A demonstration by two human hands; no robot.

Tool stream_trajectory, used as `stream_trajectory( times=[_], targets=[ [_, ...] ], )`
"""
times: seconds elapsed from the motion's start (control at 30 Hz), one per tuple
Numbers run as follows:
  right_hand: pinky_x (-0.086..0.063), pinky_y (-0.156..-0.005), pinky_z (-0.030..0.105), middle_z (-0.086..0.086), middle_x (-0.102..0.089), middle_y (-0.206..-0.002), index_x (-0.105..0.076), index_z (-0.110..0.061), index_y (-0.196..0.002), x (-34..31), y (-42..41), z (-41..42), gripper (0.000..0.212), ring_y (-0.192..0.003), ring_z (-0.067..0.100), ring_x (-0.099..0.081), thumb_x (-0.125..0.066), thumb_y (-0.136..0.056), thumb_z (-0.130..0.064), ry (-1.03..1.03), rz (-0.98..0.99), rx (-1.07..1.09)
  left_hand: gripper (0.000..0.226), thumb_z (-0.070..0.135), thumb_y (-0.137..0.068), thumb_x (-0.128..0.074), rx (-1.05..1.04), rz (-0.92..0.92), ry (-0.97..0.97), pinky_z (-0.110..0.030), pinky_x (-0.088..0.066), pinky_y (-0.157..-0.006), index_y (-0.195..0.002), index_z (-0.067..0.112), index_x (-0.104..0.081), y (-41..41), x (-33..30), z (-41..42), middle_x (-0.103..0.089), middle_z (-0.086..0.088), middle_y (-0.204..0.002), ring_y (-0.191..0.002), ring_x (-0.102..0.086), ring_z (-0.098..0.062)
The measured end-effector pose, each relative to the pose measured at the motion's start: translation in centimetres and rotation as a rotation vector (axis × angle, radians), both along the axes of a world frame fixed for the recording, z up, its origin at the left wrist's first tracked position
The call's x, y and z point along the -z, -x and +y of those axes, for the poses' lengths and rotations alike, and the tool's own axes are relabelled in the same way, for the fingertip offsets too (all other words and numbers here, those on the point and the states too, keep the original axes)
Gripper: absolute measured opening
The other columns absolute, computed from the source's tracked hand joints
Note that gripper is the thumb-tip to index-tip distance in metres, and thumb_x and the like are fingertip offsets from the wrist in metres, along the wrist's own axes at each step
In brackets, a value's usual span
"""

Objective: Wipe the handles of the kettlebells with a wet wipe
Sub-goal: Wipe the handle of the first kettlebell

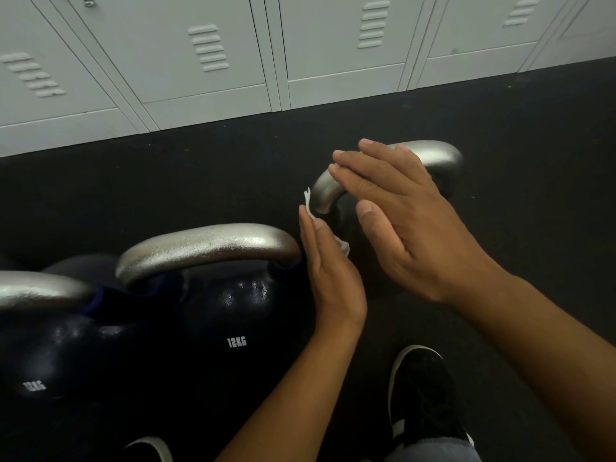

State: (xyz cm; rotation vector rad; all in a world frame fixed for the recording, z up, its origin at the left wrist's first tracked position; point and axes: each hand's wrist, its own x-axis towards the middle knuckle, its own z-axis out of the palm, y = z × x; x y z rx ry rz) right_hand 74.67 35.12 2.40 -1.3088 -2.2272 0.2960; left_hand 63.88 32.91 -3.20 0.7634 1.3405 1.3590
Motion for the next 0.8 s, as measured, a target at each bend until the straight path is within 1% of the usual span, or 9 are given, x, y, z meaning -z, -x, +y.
stream_trajectory(
  times=[0.1, 0.17, 0.37, 0.4, 0.5, 0.6, 0.67, 0.73, 0.8],
  targets=[
    [-0.013, -0.131, 0.04, 0.001, -0.047, -0.161, -0.052, -0.011, -0.152, 0.0, 0.0, 0.0, 0.053, -0.157, 0.017, -0.027, -0.029, -0.108, -0.029, -0.001, 0.001, -0.003, 0.054, 0.043, -0.112, -0.028, -0.001, 0.014, -0.048, -0.002, -0.029, -0.11, -0.162, 0.024, -0.027, 0.1, -0.6, 0.3, -0.03, 0.01, -0.167, -0.149, -0.028, 0.005],
    [-0.012, -0.131, 0.039, 0.002, -0.047, -0.161, -0.052, -0.011, -0.152, 0.0, 0.0, 0.0, 0.053, -0.157, 0.018, -0.027, -0.029, -0.108, -0.028, -0.005, -0.002, -0.002, 0.052, 0.04, -0.112, -0.027, -0.007, 0.026, -0.065, -0.002, -0.032, -0.107, -0.161, 0.022, -0.031, 0.3, -0.6, 0.6, -0.036, 0.008, -0.164, -0.148, -0.033, 0.003],
    [-0.011, -0.131, 0.038, 0.003, -0.046, -0.161, -0.051, -0.01, -0.152, 0.0, 0.0, 0.0, 0.053, -0.157, 0.018, -0.027, -0.029, -0.107, -0.029, -0.009, -0.003, -0.002, 0.051, 0.034, -0.113, -0.025, 0.048, 0.036, -0.012, 0.01, -0.029, -0.089, -0.163, 0.03, -0.017, 0.2, -0.6, 0.4, -0.019, 0.013, -0.17, -0.14, -0.022, 0.013],
    [-0.011, -0.131, 0.038, 0.003, -0.046, -0.161, -0.051, -0.01, -0.152, 0.1, 0.1, 0.0, 0.053, -0.157, 0.019, -0.027, -0.029, -0.107, -0.029, -0.01, -0.005, -0.005, 0.051, 0.035, -0.113, -0.025, 0.05, 0.036, 0.0, 0.01, -0.028, -0.09, -0.163, 0.03, -0.017, 0.2, -0.7, 0.4, -0.018, 0.013, -0.17, -0.139, -0.021, 0.014],
    [-0.009, -0.131, 0.037, 0.002, -0.045, -0.162, -0.05, -0.011, -0.153, 0.2, -0.1, 0.0, 0.053, -0.158, 0.018, -0.025, -0.029, -0.108, -0.029, -0.011, -0.014, -0.009, 0.054, 0.041, -0.113, -0.025, 0.046, 0.051, -0.004, 0.003, -0.021, -0.106, -0.164, 0.029, -0.014, 0.0, -1.0, 0.2, -0.014, 0.014, -0.171, -0.145, -0.016, 0.014],
    [-0.01, -0.131, 0.036, 0.002, -0.043, -0.163, -0.048, -0.011, -0.154, 0.2, -0.5, 0.2, 0.053, -0.158, 0.018, -0.025, -0.03, -0.108, -0.029, -0.019, -0.026, -0.019, 0.069, 0.052, -0.102, -0.025, 0.044, 0.055, -0.064, -0.019, -0.014, -0.126, -0.165, 0.028, -0.009, -0.5, -1.7, -0.5, -0.008, 0.016, -0.172, -0.153, -0.008, 0.01],
    [-0.012, -0.131, 0.036, 0.002, -0.043, -0.163, -0.047, -0.011, -0.155, 0.1, -0.7, 0.3, 0.052, -0.158, 0.017, -0.025, -0.03, -0.109, -0.029, -0.028, -0.032, -0.018, 0.073, 0.052, -0.099, -0.025, 0.046, 0.068, -0.088, -0.026, -0.009, -0.129, -0.165, 0.028, -0.007, -0.7, -1.8, -0.7, -0.005, 0.017, -0.172, -0.153, -0.005, 0.01],
    [-0.013, -0.131, 0.035, 0.002, -0.043, -0.163, -0.047, -0.011, -0.155, 0.1, -0.7, 0.3, 0.052, -0.157, 0.017, -0.026, -0.031, -0.108, -0.028, -0.037, -0.027, -0.007, 0.07, 0.05, -0.101, -0.025, 0.05, 0.079, -0.099, -0.025, -0.009, -0.129, -0.165, 0.027, -0.007, -0.5, -1.7, -0.5, -0.005, 0.016, -0.172, -0.154, -0.005, 0.009],
    [-0.014, -0.131, 0.034, 0.004, -0.043, -0.163, -0.047, -0.009, -0.155, 0.1, -0.6, 0.1, 0.052, -0.157, 0.017, -0.027, -0.031, -0.108, -0.027, -0.044, -0.012, 0.01, 0.062, 0.046, -0.108, -0.024, 0.057, 0.085, -0.094, -0.011, -0.014, -0.123, -0.165, 0.027, -0.01, -0.2, -1.6, 0.0, -0.008, 0.015, -0.172, -0.155, -0.006, 0.007]
  ],
)
